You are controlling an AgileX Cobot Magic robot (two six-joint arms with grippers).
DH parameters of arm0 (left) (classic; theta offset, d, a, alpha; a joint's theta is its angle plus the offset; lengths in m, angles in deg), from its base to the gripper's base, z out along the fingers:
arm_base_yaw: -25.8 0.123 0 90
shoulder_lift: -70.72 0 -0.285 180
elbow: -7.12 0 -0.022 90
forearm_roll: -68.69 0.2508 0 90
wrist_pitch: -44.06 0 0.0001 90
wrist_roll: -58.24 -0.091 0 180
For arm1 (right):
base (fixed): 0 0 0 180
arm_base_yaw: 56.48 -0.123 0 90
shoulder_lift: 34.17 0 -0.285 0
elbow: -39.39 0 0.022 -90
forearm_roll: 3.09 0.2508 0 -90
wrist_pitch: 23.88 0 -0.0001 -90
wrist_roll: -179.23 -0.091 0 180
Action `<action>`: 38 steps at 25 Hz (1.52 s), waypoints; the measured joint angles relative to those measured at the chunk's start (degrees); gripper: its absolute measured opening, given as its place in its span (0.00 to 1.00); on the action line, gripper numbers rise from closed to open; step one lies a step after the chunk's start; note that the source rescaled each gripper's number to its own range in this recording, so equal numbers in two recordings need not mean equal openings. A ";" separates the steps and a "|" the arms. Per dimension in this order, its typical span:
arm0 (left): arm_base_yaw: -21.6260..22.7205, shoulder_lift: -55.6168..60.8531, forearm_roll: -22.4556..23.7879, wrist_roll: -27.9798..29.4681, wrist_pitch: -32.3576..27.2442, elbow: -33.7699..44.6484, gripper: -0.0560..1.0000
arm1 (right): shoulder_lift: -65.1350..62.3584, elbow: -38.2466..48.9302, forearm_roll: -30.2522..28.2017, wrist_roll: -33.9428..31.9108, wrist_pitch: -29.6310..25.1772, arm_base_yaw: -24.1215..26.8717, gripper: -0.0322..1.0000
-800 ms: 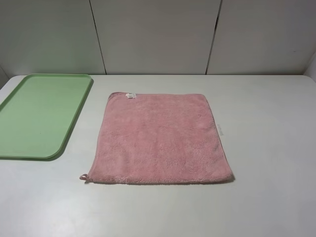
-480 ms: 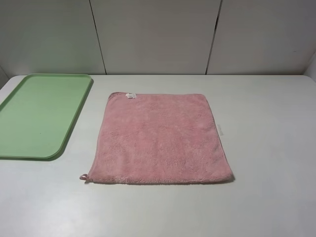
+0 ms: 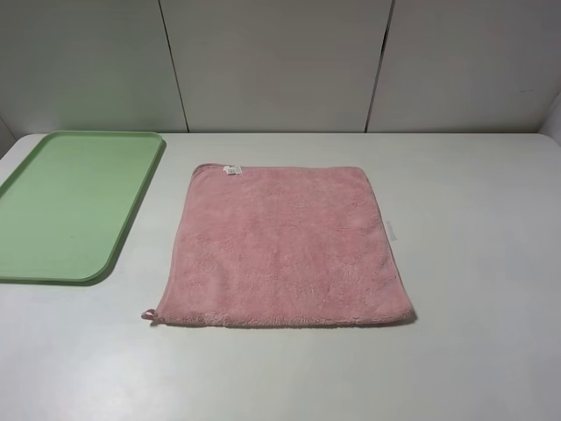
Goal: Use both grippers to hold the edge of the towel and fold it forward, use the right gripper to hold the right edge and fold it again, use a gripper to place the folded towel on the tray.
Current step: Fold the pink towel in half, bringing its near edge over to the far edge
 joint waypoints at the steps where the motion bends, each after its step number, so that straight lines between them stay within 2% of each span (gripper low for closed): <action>1: 0.00 0.00 0.00 0.00 0.00 0.00 1.00 | 0.00 0.00 0.00 0.00 0.00 0.00 1.00; 17: 0.00 0.00 0.00 0.00 0.00 0.00 1.00 | 0.00 0.00 0.00 1.26 0.00 0.00 1.00; 21: 0.00 -1.78 0.00 -0.39 -1.19 -2.42 1.00 | 1.01 -0.88 0.00 1.62 0.00 0.00 1.00; 24: 0.00 -7.15 -0.40 -3.60 -3.14 -6.18 0.99 | 5.97 -3.37 0.00 3.36 0.00 0.00 1.00; 28: -0.07 -17.02 -2.28 -11.97 -3.59 -11.70 0.99 | 15.79 -7.62 0.32 9.97 0.06 0.00 1.00; 32: -4.20 -26.42 -4.66 -17.11 -2.37 -15.26 0.99 | 25.45 -10.87 2.35 15.74 1.23 -2.37 1.00; 38: -18.91 -37.79 -4.35 -21.73 -1.62 -17.94 0.99 | 37.24 -12.14 2.43 19.11 2.49 -15.08 1.00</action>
